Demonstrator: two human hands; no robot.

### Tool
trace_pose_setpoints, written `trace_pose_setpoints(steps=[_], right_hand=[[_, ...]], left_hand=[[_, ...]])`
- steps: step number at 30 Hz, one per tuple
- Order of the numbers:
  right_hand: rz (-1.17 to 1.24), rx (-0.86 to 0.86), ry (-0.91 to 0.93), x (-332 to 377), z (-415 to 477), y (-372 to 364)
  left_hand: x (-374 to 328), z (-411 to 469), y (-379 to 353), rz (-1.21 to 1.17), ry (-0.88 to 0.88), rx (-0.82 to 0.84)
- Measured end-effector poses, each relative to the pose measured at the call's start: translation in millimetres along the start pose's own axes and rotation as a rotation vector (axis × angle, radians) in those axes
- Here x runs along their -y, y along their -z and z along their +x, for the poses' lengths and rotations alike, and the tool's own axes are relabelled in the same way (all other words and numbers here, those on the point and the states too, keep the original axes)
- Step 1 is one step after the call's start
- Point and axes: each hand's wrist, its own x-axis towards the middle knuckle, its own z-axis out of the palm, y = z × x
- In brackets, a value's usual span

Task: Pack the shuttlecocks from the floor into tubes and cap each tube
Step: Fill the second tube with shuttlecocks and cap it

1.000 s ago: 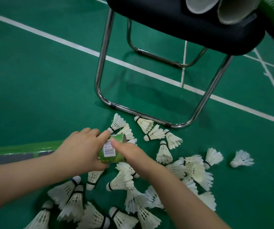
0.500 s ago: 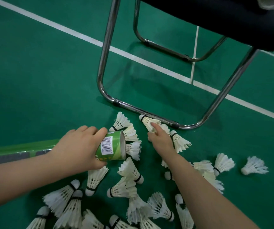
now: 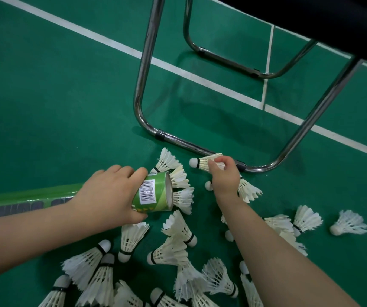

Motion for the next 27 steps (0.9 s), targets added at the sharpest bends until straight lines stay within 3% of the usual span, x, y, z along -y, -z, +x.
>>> trace_pose_setpoints(steps=[3,8,19,23,27], right_hand=[[0.053,-0.021,0.114,7.4,-19.4,6.8],[0.182,0.062,0.030,32.1,-70.0,17.1],[0.421,0.265,0.089,63.7,-164.4,9.0],[0.399,0.441,0.135,65.7,-161.0,19.1],[0.324,0.740,0.158,67.9,-150.8,34.5]], left_hand=[[1.2,-2.6,1.8,-0.004,0.000,-0.018],[1.7,-9.9,7.5,-0.002,0.003,-0.027],[1.3,-37.3,23.3,-0.072,0.033,-0.091],[4.9,-45.6,26.0,-0.087,0.057,-0.089],[7.0,-50.2,27.1,-0.092,0.065,-0.102]])
